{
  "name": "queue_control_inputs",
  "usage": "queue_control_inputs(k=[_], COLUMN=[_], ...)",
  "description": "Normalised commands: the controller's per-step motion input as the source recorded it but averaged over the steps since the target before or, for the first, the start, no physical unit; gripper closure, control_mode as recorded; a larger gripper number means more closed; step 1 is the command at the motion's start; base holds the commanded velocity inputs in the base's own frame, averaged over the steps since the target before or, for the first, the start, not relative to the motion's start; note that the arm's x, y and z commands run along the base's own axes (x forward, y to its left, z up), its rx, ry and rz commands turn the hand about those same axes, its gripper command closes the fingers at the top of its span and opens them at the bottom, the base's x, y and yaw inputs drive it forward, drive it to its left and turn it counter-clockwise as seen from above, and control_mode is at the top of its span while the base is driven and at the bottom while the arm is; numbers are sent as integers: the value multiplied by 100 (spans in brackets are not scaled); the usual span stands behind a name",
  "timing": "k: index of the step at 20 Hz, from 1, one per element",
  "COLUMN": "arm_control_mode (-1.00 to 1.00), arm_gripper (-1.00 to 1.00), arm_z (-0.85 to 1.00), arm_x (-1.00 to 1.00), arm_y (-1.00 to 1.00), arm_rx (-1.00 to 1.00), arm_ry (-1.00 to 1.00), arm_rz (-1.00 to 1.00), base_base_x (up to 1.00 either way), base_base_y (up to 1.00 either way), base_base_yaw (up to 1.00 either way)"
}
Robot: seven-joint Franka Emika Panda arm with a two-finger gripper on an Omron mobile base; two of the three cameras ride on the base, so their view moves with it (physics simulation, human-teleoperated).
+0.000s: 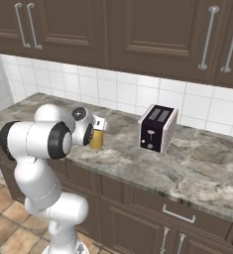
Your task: Move the garlic and radish from the second highest shelf to the top shelf to make space. Then, place the pitcher from the counter on the cleared second highest shelf.
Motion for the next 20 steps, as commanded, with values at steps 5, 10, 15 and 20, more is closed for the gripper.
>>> queue_control_inputs(k=[5, 10, 15, 20], arm_control_mode=[-100, -100, -100, -100], arm_gripper=[-100, -100, 100, 100], arm_z=[-11, -15, -19, -14], arm_x=[17, 13, 10, 5], arm_y=[0, 0, 0, 0], arm_rx=[0, 0, 0, 0], arm_ry=[0, -1, -2, -2], arm_rz=[0, 0, 0, 0], base_base_x=[0, 0, 0, 0], base_base_y=[0, 0, 0, 0], base_base_yaw=[0, 0, 0, 0])
